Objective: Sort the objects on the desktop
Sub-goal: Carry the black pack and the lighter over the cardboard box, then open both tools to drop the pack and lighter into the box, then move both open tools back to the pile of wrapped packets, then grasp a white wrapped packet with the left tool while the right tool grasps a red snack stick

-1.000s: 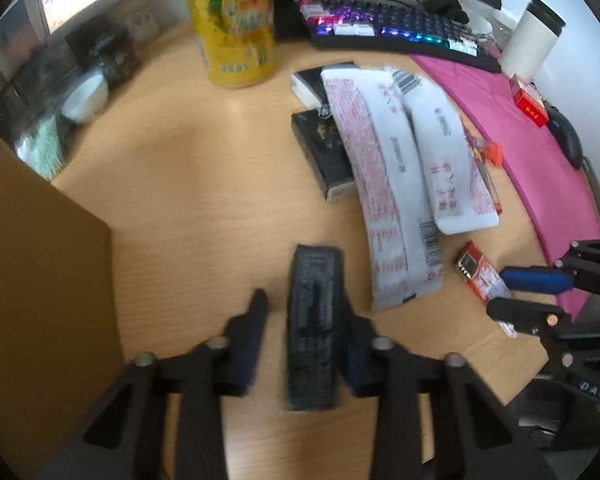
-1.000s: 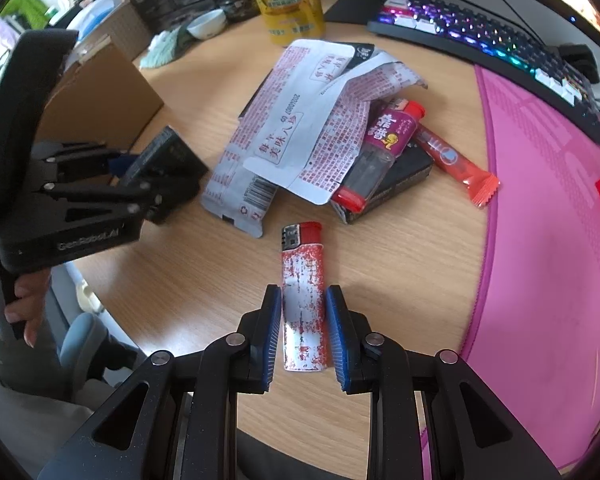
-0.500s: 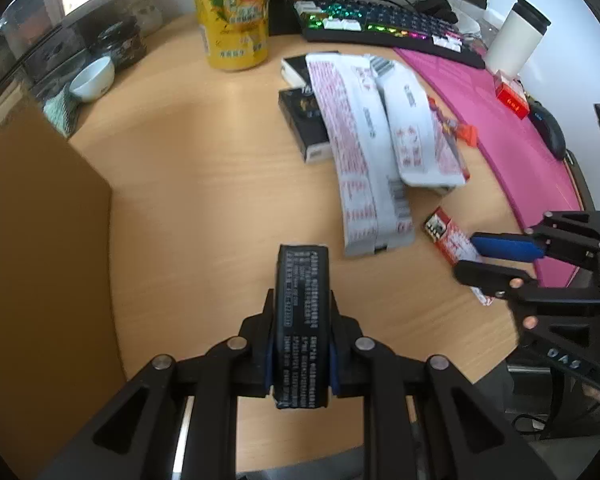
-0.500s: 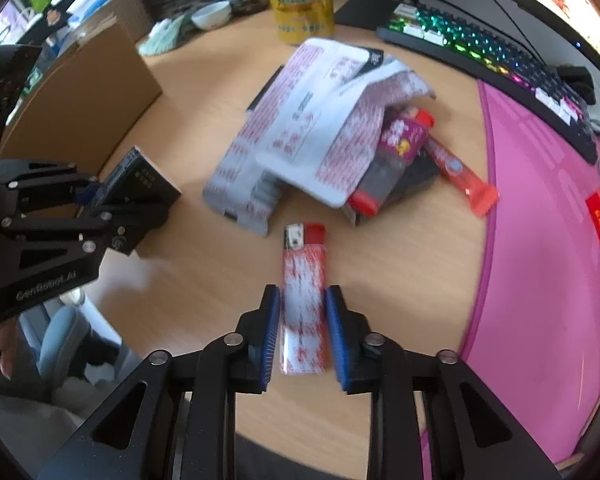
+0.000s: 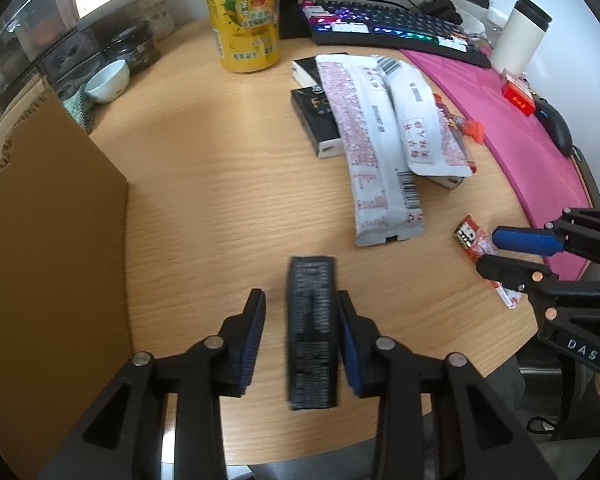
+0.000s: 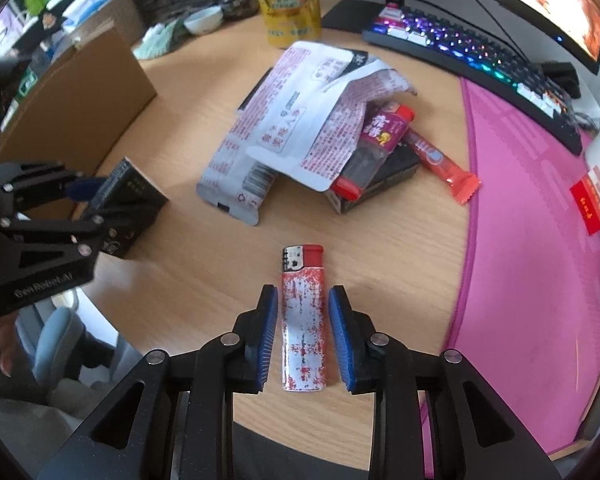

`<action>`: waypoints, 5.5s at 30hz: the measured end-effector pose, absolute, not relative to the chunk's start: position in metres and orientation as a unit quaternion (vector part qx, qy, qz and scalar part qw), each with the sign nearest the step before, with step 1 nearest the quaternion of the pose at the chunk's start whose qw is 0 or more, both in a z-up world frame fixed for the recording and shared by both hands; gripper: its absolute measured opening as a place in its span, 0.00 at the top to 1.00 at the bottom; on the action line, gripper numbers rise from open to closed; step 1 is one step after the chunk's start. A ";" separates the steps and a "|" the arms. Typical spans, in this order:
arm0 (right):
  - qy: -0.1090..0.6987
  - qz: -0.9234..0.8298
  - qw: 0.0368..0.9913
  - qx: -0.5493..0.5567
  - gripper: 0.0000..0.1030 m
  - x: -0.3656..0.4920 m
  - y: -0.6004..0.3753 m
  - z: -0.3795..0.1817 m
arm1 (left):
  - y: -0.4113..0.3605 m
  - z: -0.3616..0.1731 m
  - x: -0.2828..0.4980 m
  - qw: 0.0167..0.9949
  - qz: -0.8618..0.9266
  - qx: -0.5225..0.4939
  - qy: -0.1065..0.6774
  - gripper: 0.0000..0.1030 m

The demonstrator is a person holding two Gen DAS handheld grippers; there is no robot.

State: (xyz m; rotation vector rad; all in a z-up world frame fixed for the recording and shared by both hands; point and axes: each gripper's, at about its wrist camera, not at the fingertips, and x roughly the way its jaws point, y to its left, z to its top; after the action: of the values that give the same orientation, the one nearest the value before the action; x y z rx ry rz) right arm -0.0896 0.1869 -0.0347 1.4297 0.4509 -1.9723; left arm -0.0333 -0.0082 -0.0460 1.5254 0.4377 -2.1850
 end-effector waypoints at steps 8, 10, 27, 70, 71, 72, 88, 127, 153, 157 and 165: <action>0.187 -0.753 0.326 0.540 0.72 -0.088 0.181 -0.038 | -0.011 -0.052 -0.033 0.218 -0.785 0.557 0.161 0.63; 0.196 -0.754 0.324 0.536 0.72 -0.087 0.180 -0.039 | -0.010 -0.052 -0.033 0.217 -0.785 0.558 0.162 0.63; 0.197 -0.754 0.359 0.514 0.76 -0.091 0.171 -0.004 | -0.012 -0.007 -0.017 0.198 -0.812 0.523 0.166 0.80; 0.214 -0.697 0.540 0.422 0.75 -0.034 -0.029 0.106 | -0.102 0.081 0.145 0.382 -0.802 0.415 0.197 0.51; 0.209 -0.703 0.535 0.419 0.75 -0.038 -0.014 0.108 | -0.097 0.085 0.141 0.381 -0.804 0.412 0.195 0.50; 0.206 -0.708 0.530 0.418 0.75 -0.041 -0.004 0.110 | -0.090 0.088 0.134 0.376 -0.808 0.411 0.191 0.50; 0.138 -0.769 0.328 0.531 0.75 -0.142 0.187 0.004 | -0.016 0.018 -0.028 0.205 -0.821 0.504 0.170 0.47; 0.295 -0.717 0.368 0.513 0.75 -0.246 0.158 -0.040 | -0.045 -0.039 -0.133 0.151 -0.797 0.558 0.179 0.42; 0.189 -0.738 0.326 0.560 0.82 -0.183 0.219 -0.047 | -0.030 -0.051 -0.120 0.176 -0.787 0.574 0.142 0.60; 0.191 -0.739 0.315 0.564 0.82 -0.162 0.225 -0.047 | -0.024 -0.053 -0.096 0.179 -0.780 0.579 0.156 0.60; 0.172 -0.736 0.313 0.575 0.79 -0.127 0.228 -0.047 | -0.008 -0.054 -0.064 0.185 -0.777 0.577 0.169 0.55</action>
State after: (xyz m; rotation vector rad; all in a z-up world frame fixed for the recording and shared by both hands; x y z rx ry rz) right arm -0.1267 0.2277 -0.0465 1.5153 0.4527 -1.9423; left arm -0.0641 -0.0078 -0.0541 1.6271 0.4767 -2.1894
